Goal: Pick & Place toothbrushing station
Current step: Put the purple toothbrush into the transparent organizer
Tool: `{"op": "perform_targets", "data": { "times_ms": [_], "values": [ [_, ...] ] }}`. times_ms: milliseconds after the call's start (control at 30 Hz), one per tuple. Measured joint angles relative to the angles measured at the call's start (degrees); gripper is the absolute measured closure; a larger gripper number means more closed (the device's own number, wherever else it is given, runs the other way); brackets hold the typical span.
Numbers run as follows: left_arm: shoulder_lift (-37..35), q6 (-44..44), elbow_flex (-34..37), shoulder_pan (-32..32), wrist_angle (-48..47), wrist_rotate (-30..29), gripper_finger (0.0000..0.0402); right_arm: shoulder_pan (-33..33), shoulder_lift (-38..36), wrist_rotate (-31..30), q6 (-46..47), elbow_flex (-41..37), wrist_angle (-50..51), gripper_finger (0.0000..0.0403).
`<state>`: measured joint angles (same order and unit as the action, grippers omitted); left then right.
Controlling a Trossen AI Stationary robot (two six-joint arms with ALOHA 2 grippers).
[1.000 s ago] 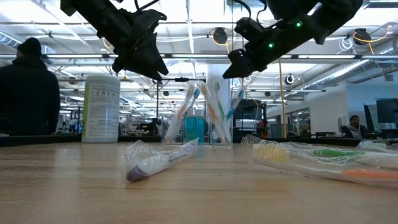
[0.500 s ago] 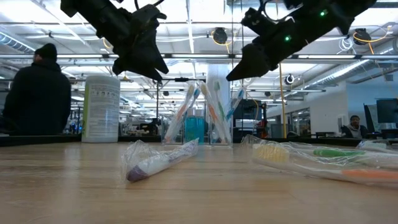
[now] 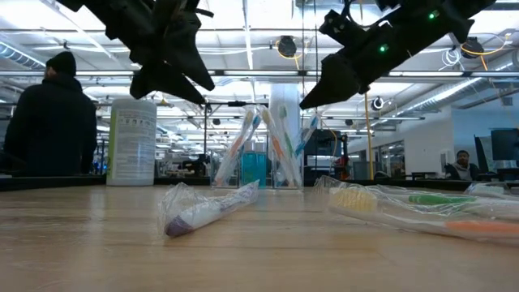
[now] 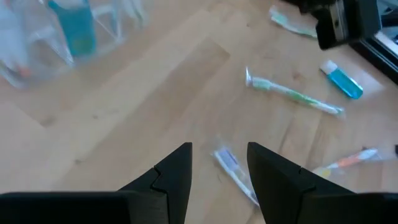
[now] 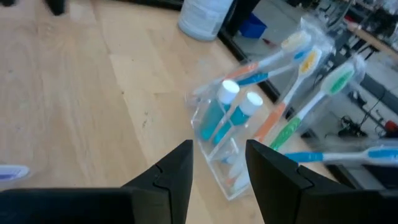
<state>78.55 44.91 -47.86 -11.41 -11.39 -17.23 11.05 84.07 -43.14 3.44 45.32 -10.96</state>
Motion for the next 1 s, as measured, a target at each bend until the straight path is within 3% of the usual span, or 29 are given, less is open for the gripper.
{"op": "perform_targets", "data": {
  "times_ms": [133, 400, 567, 1000],
  "values": [
    [5.4, 3.2, 0.0, -2.2, 2.4, -1.3, 0.0243, -0.2, 0.0, 3.0, 2.0, 0.0, 2.0, 0.0264],
    [16.7, 4.1, 0.0, -2.8, 16.9, -0.6, 0.0243, -0.2, 0.0, 2.9, 2.1, 0.0, 2.2, 0.0264],
    [22.7, 6.2, 0.0, -1.2, 24.1, 3.6, 0.0243, -0.2, 0.0, 2.9, 3.3, 0.0, 2.2, 0.0264],
    [29.1, 6.4, 0.0, -0.1, 29.6, 4.4, 0.0243, -0.2, 0.0, 2.9, 3.4, 0.0, 2.5, 0.0264]
  ]
}}
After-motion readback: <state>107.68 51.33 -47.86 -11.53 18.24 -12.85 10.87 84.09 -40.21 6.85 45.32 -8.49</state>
